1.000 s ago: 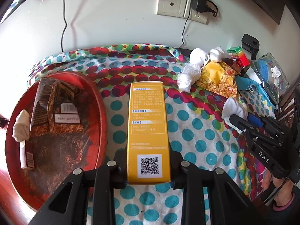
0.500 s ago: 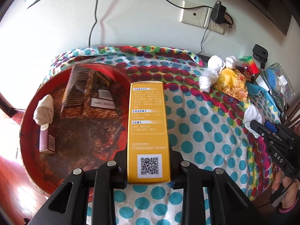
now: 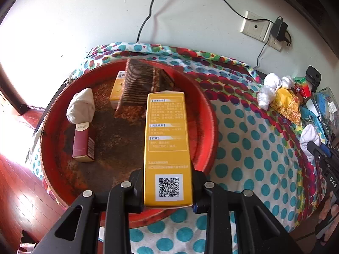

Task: Organize objects
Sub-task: 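Carry the yellow box with the left tool over the red tray while the right tool carries the sock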

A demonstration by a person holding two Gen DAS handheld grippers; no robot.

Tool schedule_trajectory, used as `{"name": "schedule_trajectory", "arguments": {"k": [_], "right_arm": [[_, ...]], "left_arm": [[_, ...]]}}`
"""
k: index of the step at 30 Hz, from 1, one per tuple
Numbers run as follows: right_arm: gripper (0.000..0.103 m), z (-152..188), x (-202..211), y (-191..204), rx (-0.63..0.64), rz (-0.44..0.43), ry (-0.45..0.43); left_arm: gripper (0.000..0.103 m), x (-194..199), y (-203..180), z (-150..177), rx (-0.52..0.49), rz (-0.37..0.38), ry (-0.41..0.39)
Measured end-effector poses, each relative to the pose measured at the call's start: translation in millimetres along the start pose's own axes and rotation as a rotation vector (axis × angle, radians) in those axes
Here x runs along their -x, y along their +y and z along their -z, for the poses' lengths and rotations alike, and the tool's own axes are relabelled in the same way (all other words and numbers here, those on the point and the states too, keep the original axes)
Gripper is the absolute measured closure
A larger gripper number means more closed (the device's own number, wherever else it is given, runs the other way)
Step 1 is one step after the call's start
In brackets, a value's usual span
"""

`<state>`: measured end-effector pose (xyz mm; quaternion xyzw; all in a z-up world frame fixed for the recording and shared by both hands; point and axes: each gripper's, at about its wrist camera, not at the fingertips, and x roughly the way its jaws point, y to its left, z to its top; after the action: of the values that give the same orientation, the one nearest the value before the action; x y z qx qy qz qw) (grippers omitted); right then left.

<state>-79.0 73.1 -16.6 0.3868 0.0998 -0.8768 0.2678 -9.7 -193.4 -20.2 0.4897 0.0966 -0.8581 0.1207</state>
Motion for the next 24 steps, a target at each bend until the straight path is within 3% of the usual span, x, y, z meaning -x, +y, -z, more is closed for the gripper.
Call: {"name": "schedule_trajectory", "arguments": {"k": [11, 24], "right_arm": [[0.074, -4, 2, 17, 0.028, 0.007, 0.000], [0.074, 1, -2, 16, 0.019, 0.021, 0.033]], "left_arm": [[0.073, -18, 44, 1, 0.071, -0.028, 0.022], [0.073, -37, 66, -2, 0.109, -0.051, 0.021]]}}
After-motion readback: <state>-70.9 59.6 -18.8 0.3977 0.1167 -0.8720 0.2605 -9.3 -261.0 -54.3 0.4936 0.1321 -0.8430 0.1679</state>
